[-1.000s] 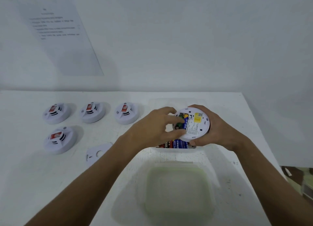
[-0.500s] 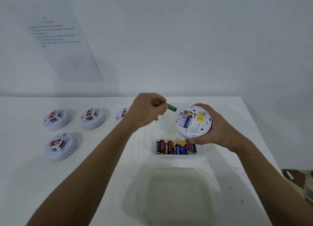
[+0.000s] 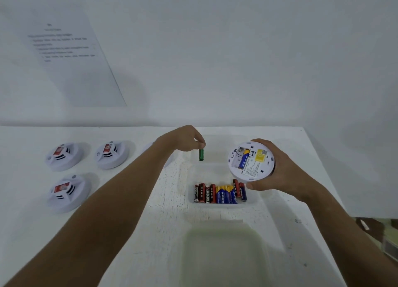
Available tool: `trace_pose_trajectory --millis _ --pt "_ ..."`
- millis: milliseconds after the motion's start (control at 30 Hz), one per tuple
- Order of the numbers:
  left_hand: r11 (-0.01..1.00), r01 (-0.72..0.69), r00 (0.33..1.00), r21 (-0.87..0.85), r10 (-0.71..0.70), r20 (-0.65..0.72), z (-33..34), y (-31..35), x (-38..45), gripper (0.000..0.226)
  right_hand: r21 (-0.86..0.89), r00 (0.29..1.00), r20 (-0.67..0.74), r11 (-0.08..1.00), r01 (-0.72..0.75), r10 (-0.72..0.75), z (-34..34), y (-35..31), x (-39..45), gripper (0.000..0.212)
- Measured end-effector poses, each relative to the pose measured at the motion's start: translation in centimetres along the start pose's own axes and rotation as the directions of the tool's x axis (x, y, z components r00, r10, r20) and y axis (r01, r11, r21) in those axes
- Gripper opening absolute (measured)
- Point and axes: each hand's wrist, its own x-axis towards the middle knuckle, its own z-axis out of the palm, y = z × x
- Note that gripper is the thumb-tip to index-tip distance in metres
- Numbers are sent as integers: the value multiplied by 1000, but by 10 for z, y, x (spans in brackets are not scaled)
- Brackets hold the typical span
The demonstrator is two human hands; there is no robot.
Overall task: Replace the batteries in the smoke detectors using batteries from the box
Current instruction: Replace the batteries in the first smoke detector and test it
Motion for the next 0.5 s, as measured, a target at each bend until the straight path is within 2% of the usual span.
trace_pose_trajectory --millis 67,200,500 --pt "995 23 997 95 -30 69 2 2 7 26 -3 1000 9 1000 -2 2 0 1 2 88" --pt "970 44 992 240 -71 106 8 2 17 29 -10 1000 31 1000 -1 1 1 3 6 90" --pt "979 18 998 203 -5 -65 15 6 11 21 -17 998 60 1000 -9 10 1 10 11 89"
